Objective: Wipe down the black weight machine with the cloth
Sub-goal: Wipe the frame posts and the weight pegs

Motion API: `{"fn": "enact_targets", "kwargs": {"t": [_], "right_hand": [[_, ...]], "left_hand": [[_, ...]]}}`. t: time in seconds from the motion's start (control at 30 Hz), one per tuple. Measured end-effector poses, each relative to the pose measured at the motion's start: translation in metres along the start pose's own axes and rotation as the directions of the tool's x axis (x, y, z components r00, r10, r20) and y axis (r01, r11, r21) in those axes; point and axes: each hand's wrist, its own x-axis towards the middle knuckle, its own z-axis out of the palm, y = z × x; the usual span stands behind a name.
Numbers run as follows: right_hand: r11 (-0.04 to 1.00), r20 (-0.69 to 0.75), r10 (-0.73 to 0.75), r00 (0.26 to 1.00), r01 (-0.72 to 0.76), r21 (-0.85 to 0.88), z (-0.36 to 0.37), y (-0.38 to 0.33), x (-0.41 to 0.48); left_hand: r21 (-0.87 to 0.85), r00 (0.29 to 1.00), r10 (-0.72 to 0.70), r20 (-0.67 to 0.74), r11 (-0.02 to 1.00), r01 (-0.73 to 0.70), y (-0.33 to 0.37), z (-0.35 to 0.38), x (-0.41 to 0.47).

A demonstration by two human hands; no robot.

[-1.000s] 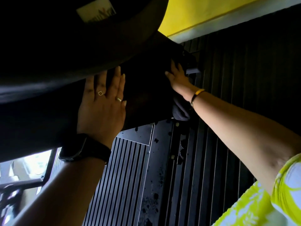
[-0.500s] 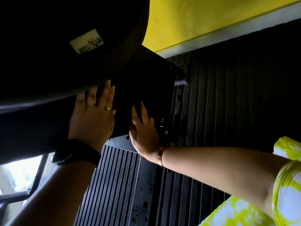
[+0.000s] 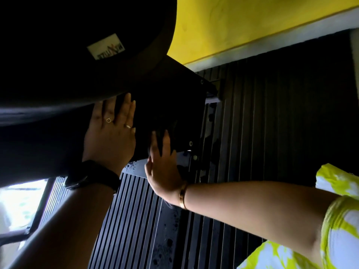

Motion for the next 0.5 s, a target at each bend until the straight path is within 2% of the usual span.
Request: {"fn": "enact_targets", "kwargs": {"t": [0.1, 0.23, 0.37, 0.5], "right_hand": [[0.993, 0.055, -0.100, 0.993, 0.103, -0.053, 0.001, 0.030, -0.004], [0.994, 0.036, -0.031, 0.999, 0.035, -0.101, -0.001, 0.066, 0.013], [0.993, -0.033, 0.120, 0.992, -0.120, -0.008, 0.002, 0.041, 0.034], [0.998, -0.022, 0.036, 0.999, -0.035, 0.055, -0.018, 0.004, 0.065]], "left_hand": [[0.023, 1.000, 0.000, 0.010, 1.000, -0.001, 0.001, 0.000, -0.001], [0.054, 0.999, -0.012, 0.038, 0.999, 0.010, 0.002, -0.003, -0.003], [0.050, 0.999, -0.006, 0.050, 0.999, 0.004, 0.002, -0.002, -0.002], [0.079, 0.998, -0.014, 0.063, 0.997, 0.009, 0.005, -0.002, -0.002]]}}
